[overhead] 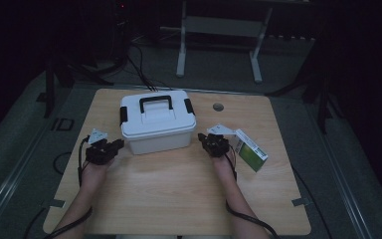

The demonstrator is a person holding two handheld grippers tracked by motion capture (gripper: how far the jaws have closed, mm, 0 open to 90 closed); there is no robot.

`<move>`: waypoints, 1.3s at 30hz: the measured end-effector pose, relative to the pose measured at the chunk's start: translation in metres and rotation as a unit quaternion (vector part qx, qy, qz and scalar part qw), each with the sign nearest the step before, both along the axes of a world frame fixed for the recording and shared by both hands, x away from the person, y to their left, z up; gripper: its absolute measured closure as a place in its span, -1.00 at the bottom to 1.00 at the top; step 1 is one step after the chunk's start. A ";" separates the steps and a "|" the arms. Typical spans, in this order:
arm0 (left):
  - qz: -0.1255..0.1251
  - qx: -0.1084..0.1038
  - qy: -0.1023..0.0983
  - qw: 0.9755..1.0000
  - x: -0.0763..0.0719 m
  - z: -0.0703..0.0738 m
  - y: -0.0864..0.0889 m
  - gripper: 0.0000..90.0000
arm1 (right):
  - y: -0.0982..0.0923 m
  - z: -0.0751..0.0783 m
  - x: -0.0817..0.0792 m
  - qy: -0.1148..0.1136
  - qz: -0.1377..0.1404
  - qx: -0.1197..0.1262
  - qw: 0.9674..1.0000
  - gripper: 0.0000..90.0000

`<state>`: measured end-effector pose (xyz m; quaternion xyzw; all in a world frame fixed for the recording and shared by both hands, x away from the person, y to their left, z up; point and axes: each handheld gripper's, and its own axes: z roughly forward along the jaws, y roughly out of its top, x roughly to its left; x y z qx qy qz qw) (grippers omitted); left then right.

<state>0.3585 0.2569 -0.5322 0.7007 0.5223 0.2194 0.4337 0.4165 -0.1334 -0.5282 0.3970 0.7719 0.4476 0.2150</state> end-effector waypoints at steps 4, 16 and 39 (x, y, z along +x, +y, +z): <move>0.012 -0.005 -0.006 1.000 0.008 0.002 -0.001 0.96 | 0.006 0.000 0.009 0.004 -0.010 0.001 1.000 1.00; 0.012 -0.006 -0.001 1.000 0.030 0.006 -0.011 0.99 | 0.017 0.013 0.038 0.015 -0.024 0.027 0.999 1.00; 0.003 0.031 0.012 0.999 0.007 0.010 -0.026 0.99 | 0.016 0.010 -0.002 0.013 -0.019 0.030 0.999 1.00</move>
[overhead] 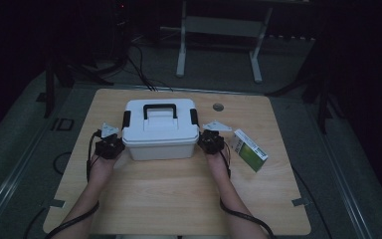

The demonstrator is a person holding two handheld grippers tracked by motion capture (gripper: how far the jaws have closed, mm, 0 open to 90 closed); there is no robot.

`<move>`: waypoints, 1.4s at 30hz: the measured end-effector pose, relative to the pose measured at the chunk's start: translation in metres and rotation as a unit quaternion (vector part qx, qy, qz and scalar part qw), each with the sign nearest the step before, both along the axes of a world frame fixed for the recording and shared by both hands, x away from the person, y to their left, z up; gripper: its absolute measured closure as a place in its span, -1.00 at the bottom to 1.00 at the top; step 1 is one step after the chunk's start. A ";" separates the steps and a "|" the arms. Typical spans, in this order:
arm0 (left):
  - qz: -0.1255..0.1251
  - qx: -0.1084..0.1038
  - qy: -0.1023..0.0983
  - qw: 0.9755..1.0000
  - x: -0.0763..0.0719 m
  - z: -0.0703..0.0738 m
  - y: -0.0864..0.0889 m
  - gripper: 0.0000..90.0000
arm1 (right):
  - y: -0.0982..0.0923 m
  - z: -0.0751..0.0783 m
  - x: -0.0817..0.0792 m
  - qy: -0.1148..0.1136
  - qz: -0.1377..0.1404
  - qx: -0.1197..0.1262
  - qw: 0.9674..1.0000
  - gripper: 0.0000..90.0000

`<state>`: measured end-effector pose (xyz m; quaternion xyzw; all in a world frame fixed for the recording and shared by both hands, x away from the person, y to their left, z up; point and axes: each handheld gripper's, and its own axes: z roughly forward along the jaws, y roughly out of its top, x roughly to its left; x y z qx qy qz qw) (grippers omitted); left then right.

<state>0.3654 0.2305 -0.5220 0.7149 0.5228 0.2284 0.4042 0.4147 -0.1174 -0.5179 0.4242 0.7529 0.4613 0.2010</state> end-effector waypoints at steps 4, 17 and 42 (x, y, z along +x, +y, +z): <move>-0.001 -0.008 -0.003 1.000 -0.009 -0.003 -0.001 0.99 | -0.004 -0.002 -0.010 0.000 0.002 0.013 1.000 1.00; -0.026 -0.019 -0.008 0.999 -0.033 -0.006 -0.009 0.99 | -0.018 -0.002 -0.037 0.001 0.007 0.014 1.000 1.00; -0.103 -0.011 -0.007 0.995 -0.081 -0.004 -0.025 0.99 | -0.054 -0.002 -0.093 0.006 0.023 0.026 0.999 1.00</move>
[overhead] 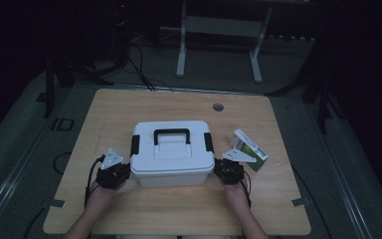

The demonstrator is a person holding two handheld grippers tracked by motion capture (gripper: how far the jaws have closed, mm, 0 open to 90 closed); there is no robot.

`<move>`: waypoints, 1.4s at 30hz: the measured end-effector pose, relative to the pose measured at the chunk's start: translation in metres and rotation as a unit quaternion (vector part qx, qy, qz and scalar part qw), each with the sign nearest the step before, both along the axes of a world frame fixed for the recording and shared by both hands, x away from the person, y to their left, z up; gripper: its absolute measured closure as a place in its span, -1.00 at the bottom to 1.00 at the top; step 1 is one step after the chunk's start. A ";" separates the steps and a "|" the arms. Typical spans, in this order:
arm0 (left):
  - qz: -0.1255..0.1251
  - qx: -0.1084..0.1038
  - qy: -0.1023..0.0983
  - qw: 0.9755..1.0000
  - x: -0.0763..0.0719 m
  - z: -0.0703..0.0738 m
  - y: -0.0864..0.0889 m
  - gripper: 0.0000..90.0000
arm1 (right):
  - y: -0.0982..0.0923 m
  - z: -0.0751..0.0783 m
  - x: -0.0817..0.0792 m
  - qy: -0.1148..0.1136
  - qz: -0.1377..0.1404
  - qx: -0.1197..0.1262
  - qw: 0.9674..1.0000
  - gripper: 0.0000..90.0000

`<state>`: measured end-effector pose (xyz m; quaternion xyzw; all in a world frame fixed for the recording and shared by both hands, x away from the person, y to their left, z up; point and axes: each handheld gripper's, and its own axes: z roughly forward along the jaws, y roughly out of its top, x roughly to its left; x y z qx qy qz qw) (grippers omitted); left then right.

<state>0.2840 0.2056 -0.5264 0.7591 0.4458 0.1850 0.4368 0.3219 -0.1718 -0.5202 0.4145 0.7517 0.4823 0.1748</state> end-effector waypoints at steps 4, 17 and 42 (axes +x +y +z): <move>-0.002 0.001 -0.003 1.000 -0.004 0.000 -0.001 0.99 | -0.002 0.001 -0.007 -0.001 0.002 -0.005 1.000 1.00; -0.029 -0.002 -0.007 1.000 -0.019 -0.002 -0.010 0.99 | -0.017 0.000 -0.031 -0.003 0.008 -0.002 1.000 1.00; -0.045 0.003 -0.004 0.999 -0.023 -0.002 -0.014 0.67 | -0.032 -0.001 -0.039 0.000 0.003 -0.003 1.000 1.00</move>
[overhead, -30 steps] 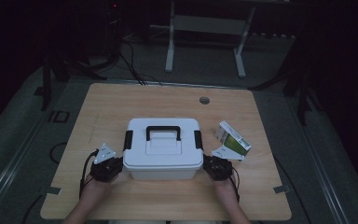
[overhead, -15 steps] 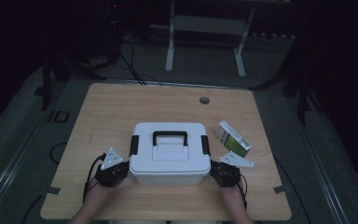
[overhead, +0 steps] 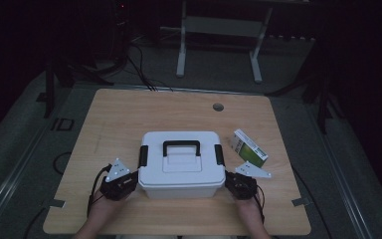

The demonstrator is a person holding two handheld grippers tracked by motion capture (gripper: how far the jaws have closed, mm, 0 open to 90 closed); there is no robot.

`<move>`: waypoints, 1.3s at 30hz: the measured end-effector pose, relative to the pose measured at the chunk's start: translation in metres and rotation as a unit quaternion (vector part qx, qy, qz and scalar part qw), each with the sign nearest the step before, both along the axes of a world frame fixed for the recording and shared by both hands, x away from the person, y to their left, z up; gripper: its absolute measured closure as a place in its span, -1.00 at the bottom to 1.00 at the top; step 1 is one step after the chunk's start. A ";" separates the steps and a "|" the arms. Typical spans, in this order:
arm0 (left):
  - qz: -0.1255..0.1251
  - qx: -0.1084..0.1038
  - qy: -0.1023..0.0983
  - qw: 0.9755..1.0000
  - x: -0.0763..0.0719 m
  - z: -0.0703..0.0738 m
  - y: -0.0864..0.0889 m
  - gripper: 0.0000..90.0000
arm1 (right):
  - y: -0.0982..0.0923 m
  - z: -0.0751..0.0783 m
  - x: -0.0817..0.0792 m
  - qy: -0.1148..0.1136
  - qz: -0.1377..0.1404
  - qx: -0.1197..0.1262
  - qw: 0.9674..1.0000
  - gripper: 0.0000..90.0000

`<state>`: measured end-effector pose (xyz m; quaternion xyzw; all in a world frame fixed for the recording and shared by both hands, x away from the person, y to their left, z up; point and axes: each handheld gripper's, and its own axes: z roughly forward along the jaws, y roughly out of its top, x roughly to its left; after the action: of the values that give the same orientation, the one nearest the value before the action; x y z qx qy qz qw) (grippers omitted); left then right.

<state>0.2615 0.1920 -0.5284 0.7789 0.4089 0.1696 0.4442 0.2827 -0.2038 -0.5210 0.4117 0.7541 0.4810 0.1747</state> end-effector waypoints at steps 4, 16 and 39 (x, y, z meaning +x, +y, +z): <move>-0.012 0.001 0.012 1.000 0.001 -0.003 0.010 0.44 | -0.005 -0.001 0.002 0.003 0.003 -0.009 1.000 0.82; -0.040 0.001 0.068 0.997 0.012 -0.005 0.032 0.07 | -0.026 -0.009 -0.001 0.010 0.013 -0.037 0.999 -0.02; -0.103 0.097 0.151 0.978 0.017 0.008 0.054 -0.06 | -0.060 -0.020 -0.010 0.009 0.086 -0.032 0.996 -0.70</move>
<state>0.2780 0.2464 -0.5203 0.8729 0.3704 0.0423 0.3148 0.2726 -0.2641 -0.5412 0.3438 0.8031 0.4661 0.1396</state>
